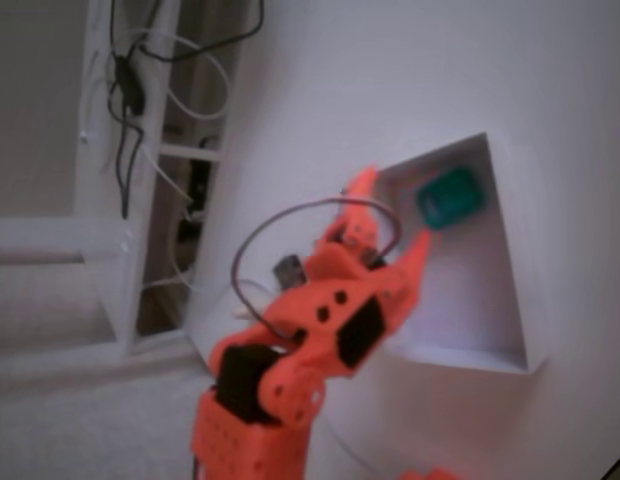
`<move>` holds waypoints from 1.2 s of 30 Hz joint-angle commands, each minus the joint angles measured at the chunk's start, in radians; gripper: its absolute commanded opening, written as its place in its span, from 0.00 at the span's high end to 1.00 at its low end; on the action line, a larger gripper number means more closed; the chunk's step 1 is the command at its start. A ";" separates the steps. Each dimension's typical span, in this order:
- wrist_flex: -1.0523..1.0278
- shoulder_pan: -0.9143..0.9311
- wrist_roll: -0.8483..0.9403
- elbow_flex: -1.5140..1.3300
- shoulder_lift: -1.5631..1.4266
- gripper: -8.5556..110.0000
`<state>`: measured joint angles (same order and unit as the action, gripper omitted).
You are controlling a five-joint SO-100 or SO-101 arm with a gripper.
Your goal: Grasp the green cube and put it in the bin.
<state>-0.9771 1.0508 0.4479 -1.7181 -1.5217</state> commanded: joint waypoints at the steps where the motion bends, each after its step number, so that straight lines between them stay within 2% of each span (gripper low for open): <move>1: 0.072 0.002 -0.002 -0.012 -0.009 0.61; 5: 0.097 -0.043 -0.009 -0.020 -0.034 0.58; 9: 0.117 -0.190 -0.011 -0.092 -0.153 0.59; 20: 0.178 -0.911 -0.034 -0.344 -0.626 0.59; 24: 0.192 -1.123 -0.035 -0.474 -0.819 0.59; 29: 0.193 -1.243 -0.074 -0.713 -1.063 0.59; 36: 0.078 -1.262 -0.121 -0.986 -1.325 0.59</move>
<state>-0.8698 -0.2117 0.3559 -2.6569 -2.7688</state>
